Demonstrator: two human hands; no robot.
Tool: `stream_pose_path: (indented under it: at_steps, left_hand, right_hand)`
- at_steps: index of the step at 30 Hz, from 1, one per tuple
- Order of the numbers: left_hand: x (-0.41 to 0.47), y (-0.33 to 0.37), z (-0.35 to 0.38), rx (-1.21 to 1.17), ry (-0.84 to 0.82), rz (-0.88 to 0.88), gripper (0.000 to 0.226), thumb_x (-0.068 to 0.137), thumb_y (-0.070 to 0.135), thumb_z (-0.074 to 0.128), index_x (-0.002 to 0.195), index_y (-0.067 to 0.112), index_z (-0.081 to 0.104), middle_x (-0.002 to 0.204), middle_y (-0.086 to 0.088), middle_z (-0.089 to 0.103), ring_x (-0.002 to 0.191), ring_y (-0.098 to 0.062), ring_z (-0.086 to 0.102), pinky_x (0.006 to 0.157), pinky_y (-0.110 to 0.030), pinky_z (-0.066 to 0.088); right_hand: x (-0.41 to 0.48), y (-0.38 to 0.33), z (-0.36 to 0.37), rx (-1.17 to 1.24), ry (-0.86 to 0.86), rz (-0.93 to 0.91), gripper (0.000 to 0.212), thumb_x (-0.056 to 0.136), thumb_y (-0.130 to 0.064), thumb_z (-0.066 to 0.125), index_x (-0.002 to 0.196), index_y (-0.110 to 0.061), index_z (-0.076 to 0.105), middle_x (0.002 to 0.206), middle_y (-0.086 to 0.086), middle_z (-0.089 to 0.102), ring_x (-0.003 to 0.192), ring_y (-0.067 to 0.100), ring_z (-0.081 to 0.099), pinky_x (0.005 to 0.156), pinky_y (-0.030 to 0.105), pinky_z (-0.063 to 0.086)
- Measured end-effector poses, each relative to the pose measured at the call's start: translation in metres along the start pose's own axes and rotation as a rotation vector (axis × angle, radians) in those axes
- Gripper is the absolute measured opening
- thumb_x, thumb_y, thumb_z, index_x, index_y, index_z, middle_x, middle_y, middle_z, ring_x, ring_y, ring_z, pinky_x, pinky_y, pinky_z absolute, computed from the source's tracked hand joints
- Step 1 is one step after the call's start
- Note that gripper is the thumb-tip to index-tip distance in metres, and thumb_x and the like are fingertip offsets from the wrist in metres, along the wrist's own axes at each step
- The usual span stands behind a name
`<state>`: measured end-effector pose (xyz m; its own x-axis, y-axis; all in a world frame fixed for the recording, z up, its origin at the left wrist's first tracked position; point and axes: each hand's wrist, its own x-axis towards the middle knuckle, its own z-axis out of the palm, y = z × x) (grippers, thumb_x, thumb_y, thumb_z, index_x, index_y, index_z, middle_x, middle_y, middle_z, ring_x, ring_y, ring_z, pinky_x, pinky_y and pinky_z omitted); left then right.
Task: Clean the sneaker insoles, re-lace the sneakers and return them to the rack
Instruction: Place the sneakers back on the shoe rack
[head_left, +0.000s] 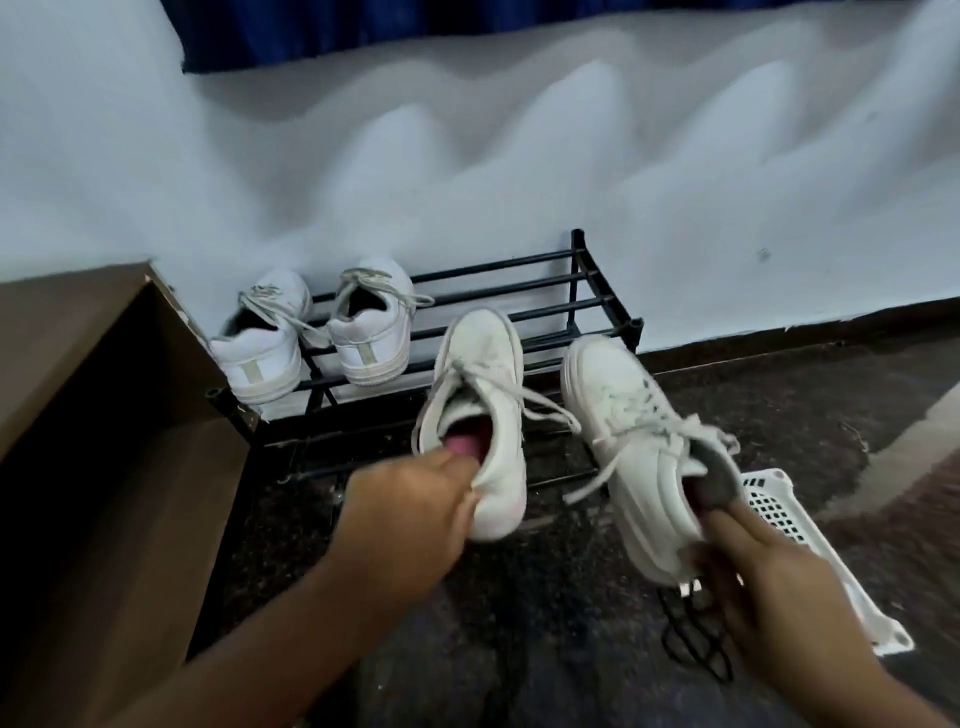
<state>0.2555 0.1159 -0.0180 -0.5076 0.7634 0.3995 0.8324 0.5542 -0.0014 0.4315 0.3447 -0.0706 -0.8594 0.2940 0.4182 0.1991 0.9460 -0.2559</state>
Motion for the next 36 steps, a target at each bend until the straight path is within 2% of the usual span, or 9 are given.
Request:
stream_pose_path:
  at_steps: [2,4,7,9,14,21,30,36]
  left_hand:
    - [0.031,-0.007,-0.008,0.042,-0.016,-0.037,0.016,0.071,0.033,0.057,0.071,0.019,0.064,0.064,0.003,0.063,0.052,-0.025,0.062,0.041,-0.026,0.041]
    - [0.062,-0.011,-0.011,0.058,-0.041,-0.082,0.013,0.077,0.029,0.062,0.078,0.018,0.067,0.073,-0.001,0.066,0.065,-0.028,0.064,0.051,-0.029,0.04]
    - [0.111,-0.017,0.0,0.091,-0.063,-0.186,0.013,0.084,0.031,0.059,0.086,0.019,0.064,0.088,-0.005,0.067,0.086,-0.03,0.062,0.063,-0.029,0.033]
    - [0.138,-0.024,0.011,0.12,-0.075,-0.227,0.014,0.086,0.032,0.058,0.085,0.018,0.062,0.092,-0.007,0.067,0.091,-0.031,0.061,0.064,-0.029,0.032]
    - [0.186,-0.042,0.042,0.116,-0.064,-0.294,0.012,0.085,0.027,0.06,0.088,0.016,0.064,0.099,-0.011,0.066,0.096,-0.033,0.06,0.067,-0.03,0.034]
    - [0.218,-0.058,0.071,0.083,-0.062,-0.356,0.011,0.082,0.019,0.06,0.091,0.014,0.064,0.1,-0.01,0.064,0.097,-0.032,0.059,0.067,-0.03,0.034]
    - [0.22,-0.07,0.093,0.118,-0.113,-0.309,0.01,0.081,0.017,0.061,0.09,0.013,0.065,0.097,-0.012,0.064,0.093,-0.034,0.059,0.066,-0.03,0.034]
    - [0.214,-0.077,0.101,0.117,-0.109,-0.313,0.008,0.081,0.016,0.06,0.087,0.012,0.064,0.096,-0.014,0.064,0.093,-0.036,0.059,0.064,-0.031,0.034]
  right_hand:
    - [0.037,0.001,-0.013,-0.042,-0.042,0.027,0.016,0.075,-0.007,0.066,0.09,-0.011,0.061,0.089,0.007,0.063,0.054,0.031,0.059,0.041,0.028,0.036]
    - [0.076,0.006,-0.017,-0.067,-0.075,0.04,0.019,0.071,-0.001,0.07,0.08,-0.01,0.056,0.082,0.009,0.059,0.054,0.036,0.057,0.044,0.03,0.035]
    - [0.138,0.013,-0.01,-0.124,-0.095,0.045,0.013,0.078,-0.004,0.059,0.084,-0.013,0.052,0.096,0.012,0.06,0.069,0.039,0.06,0.052,0.033,0.036]
    - [0.171,0.017,0.002,-0.148,-0.093,0.047,0.013,0.081,-0.005,0.055,0.092,-0.011,0.052,0.105,0.014,0.058,0.079,0.04,0.059,0.057,0.034,0.033]
    - [0.229,0.014,0.032,-0.189,-0.131,0.071,0.024,0.086,-0.008,0.052,0.109,-0.008,0.054,0.118,0.016,0.054,0.091,0.039,0.058,0.063,0.034,0.035]
    - [0.274,0.016,0.066,-0.247,-0.154,0.078,0.037,0.086,-0.009,0.055,0.123,-0.008,0.052,0.127,0.014,0.05,0.104,0.039,0.057,0.069,0.033,0.037]
    - [0.295,0.017,0.084,-0.23,-0.159,0.073,0.033,0.087,-0.012,0.055,0.119,-0.006,0.052,0.125,0.014,0.051,0.11,0.039,0.053,0.08,0.039,0.045]
    - [0.298,0.019,0.091,-0.215,-0.148,0.069,0.034,0.086,-0.012,0.054,0.12,-0.005,0.052,0.125,0.014,0.05,0.111,0.038,0.052,0.076,0.037,0.042]
